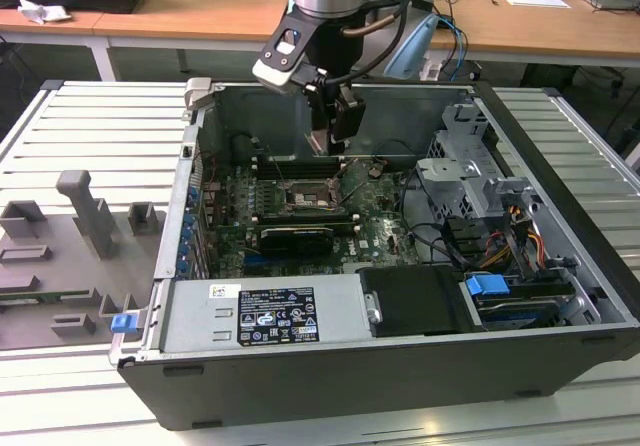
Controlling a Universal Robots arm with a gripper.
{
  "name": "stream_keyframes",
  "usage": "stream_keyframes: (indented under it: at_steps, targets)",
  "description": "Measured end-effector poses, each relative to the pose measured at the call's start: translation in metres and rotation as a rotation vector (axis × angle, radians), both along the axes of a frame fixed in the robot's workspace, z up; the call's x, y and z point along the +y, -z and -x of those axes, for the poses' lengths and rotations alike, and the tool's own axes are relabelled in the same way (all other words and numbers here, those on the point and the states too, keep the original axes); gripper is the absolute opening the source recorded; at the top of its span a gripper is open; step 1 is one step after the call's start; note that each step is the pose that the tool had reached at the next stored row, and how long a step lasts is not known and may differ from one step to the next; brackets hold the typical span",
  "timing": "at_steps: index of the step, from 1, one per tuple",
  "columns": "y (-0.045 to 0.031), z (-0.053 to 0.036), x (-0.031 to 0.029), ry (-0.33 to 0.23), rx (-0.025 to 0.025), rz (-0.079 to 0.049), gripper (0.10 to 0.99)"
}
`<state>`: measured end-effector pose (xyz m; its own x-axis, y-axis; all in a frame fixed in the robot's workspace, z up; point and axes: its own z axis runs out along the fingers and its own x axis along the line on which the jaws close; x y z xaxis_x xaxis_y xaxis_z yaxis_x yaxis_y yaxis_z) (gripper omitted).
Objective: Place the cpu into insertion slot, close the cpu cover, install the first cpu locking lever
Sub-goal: 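Place the cpu into insertion slot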
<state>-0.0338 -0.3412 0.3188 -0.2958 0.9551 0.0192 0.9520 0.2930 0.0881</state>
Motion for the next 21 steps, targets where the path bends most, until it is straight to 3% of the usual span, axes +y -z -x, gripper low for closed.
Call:
stream_keyframes:
  at_steps: [10, 11, 13, 17, 21]
  targets:
    - [0.0049, 0.0000, 0.0004, 0.026, -0.0001, 0.000, 0.533]
    - [0.0061, 0.0000, 0.0004, 0.041, 0.0000, 0.000, 0.533]
    - [0.0140, 0.0000, 0.0004, 0.119, 0.0000, 0.000, 0.533]
    - [0.0199, 0.0000, 0.0004, 0.211, 0.0000, 0.000, 0.533]
    - [0.0222, 0.0015, 0.0004, 0.246, 0.0000, 0.000, 0.533]
